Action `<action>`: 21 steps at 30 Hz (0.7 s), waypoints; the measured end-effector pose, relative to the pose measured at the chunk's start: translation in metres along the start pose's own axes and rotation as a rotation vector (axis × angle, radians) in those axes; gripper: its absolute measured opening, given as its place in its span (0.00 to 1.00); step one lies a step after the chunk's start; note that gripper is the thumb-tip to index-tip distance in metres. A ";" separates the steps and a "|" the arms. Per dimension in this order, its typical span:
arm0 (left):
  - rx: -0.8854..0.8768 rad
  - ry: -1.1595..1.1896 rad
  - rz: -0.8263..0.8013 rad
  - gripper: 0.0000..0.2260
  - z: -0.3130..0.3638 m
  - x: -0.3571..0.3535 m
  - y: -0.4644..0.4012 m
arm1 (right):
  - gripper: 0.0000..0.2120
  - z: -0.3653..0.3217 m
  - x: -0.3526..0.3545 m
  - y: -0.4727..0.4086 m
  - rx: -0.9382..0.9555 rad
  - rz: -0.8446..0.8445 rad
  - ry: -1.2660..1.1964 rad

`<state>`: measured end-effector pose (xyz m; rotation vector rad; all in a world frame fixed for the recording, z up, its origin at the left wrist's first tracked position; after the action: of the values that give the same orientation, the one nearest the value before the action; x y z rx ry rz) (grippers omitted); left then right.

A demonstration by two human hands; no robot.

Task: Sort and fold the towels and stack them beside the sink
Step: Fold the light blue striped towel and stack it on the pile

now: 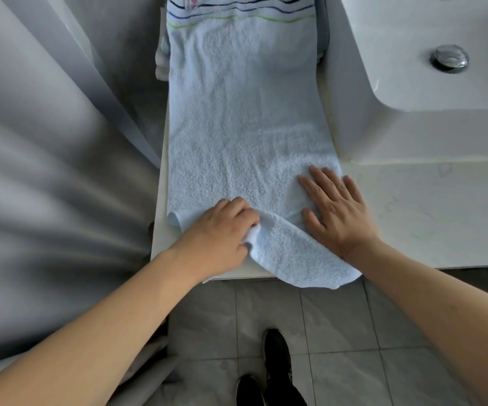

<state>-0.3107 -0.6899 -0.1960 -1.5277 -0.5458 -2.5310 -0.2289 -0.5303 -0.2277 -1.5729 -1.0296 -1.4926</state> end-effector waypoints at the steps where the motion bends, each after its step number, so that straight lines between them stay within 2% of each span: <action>1: 0.049 0.058 0.009 0.14 -0.003 0.008 -0.003 | 0.31 0.000 0.000 0.000 -0.001 0.001 0.001; 3: 0.205 0.199 -0.052 0.09 -0.013 0.015 -0.007 | 0.31 0.000 0.000 -0.001 0.000 -0.003 0.002; 6: 0.375 0.487 -0.296 0.12 -0.014 0.003 -0.004 | 0.31 -0.001 -0.002 -0.001 0.007 -0.018 0.004; 8: 0.419 0.527 -0.372 0.14 -0.016 0.002 -0.002 | 0.31 0.000 -0.002 0.000 0.004 -0.018 0.007; 9: 0.431 0.490 -0.351 0.14 -0.023 0.006 -0.004 | 0.31 0.000 -0.002 -0.001 -0.001 -0.019 0.005; 15: 0.362 0.152 0.129 0.13 -0.066 0.051 -0.034 | 0.31 0.000 -0.001 -0.001 -0.008 -0.012 -0.010; 18: 0.257 -0.021 0.299 0.09 -0.065 0.055 -0.046 | 0.31 0.000 -0.001 -0.001 -0.002 -0.016 -0.008; 21: 0.227 -0.061 0.464 0.08 -0.068 0.038 -0.035 | 0.31 0.000 -0.001 -0.001 -0.002 -0.014 -0.013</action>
<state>-0.3951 -0.6799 -0.1998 -1.4510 -0.4094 -2.0095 -0.2294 -0.5296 -0.2288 -1.5816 -1.0482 -1.4952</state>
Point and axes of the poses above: each hand's wrist, its own y-axis away from the middle knuckle, its own x-axis out of the back of the hand, z = x × y, the point moved 10 cm from there along -y, towards the middle knuckle, and after that the axes turned 7 degrees about y, right-handed, at the moved point
